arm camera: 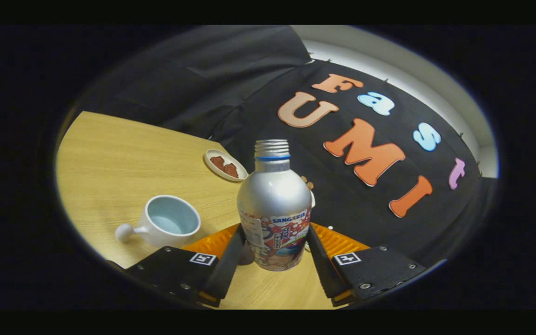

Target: Take the bottle from table, then pour the juice into the cup, finally place the bottle on the coaster

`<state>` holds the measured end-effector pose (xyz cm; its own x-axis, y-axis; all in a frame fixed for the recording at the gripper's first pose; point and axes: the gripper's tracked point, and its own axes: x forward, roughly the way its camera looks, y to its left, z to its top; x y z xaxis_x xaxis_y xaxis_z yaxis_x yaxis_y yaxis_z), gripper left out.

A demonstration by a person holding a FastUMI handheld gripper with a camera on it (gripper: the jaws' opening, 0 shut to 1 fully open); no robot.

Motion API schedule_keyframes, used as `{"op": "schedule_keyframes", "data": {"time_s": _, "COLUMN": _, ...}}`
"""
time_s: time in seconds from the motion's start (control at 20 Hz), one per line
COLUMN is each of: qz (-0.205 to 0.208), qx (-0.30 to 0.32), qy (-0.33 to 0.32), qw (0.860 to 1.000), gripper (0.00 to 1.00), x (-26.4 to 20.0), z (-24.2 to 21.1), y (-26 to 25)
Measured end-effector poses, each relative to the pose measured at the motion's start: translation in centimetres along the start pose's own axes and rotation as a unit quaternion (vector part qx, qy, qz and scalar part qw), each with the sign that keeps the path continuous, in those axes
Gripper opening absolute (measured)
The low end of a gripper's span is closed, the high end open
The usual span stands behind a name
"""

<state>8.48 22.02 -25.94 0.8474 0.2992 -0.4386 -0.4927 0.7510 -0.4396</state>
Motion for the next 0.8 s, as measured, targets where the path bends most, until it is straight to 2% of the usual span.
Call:
{"op": "schedule_keyframes", "data": {"time_s": 0.25, "qz": 0.009, "qx": 0.113, "qy": 0.004, "qw": 0.994, "gripper": 0.77, "x": 1.0, "z": -0.5, "y": -1.0}}
{"op": "schedule_keyframes", "data": {"time_s": 0.45, "qz": 0.022, "qx": 0.22, "qy": 0.003, "qw": 0.975, "gripper": 0.77, "x": 2.0, "z": -0.6, "y": -0.9}}
{"op": "schedule_keyframes", "data": {"time_s": 0.8, "qz": 0.022, "qx": 0.309, "qy": 0.009, "qw": 0.951, "gripper": 0.77, "x": 4.2, "z": -1.8, "y": -0.5}}
